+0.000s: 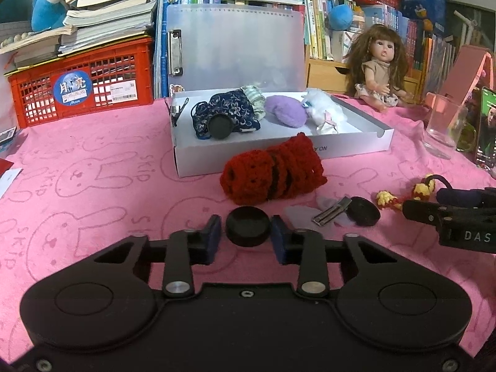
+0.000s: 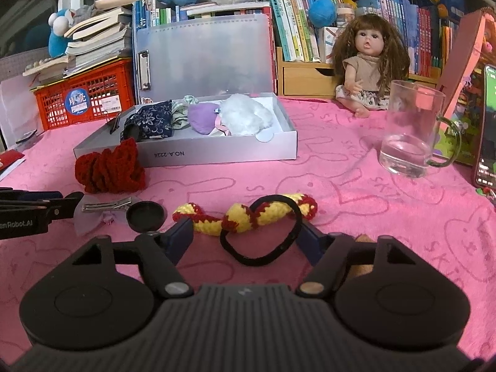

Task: Organize objects
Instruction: 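Lower the left tool onto a second black round lid and close on it, then grasp the yellow-red crocheted cord with the right tool while the left tool lifts the lid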

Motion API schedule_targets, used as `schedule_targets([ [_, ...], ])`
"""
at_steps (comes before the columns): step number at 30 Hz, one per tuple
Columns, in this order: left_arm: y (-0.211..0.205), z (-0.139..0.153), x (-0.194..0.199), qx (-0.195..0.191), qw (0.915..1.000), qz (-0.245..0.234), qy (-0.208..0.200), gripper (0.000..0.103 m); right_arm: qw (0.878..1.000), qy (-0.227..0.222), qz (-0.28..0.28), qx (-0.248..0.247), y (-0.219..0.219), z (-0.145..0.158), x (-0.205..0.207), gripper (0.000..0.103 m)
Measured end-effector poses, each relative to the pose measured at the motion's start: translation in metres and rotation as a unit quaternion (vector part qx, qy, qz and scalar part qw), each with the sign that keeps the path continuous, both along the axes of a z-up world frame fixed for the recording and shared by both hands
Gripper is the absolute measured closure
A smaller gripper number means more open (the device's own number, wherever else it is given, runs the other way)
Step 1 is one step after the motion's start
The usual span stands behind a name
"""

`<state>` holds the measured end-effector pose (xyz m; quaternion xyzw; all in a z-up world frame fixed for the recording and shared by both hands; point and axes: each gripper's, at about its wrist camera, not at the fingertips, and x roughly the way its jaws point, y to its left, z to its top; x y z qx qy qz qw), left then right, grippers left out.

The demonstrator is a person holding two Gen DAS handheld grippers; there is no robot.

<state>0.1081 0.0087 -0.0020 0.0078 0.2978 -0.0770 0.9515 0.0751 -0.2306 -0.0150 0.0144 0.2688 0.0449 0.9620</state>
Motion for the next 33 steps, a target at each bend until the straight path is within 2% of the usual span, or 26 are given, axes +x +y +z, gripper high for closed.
schedule_targets([
  [9, -0.002, 0.003, -0.005, 0.004, 0.9999, 0.005, -0.007, 0.073, 1.000, -0.011, 0.001, -0.019, 0.005, -0.001, -0.004, 0.057],
  [12, -0.002, 0.004, -0.006, 0.006, 0.9999, 0.007, -0.010, 0.073, 1.000, -0.012, -0.003, -0.019, 0.005, -0.001, -0.004, 0.061],
  [13, -0.001, 0.005, -0.006, 0.006, 0.9999, 0.007, -0.011, 0.073, 1.000, -0.011, -0.003, -0.019, 0.005, -0.001, -0.004, 0.059],
  [15, 0.000, 0.005, -0.007, 0.007, 0.9999, 0.008, -0.011, 0.073, 1.000, -0.012, -0.007, -0.022, 0.005, 0.000, -0.003, 0.043],
  [24, 0.004, 0.005, -0.007, 0.008, 0.9998, 0.013, -0.011, 0.073, 0.999, -0.017, -0.022, -0.015, 0.001, 0.009, 0.011, 0.016],
  [28, 0.004, 0.005, -0.007, 0.007, 0.9998, 0.014, -0.011, 0.073, 0.999, -0.006, -0.023, -0.026, 0.000, 0.010, 0.024, 0.015],
  [33, 0.005, 0.006, -0.006, 0.007, 0.9998, 0.016, -0.009, 0.073, 1.000, 0.015, -0.017, -0.016, -0.002, 0.007, 0.032, 0.017],
])
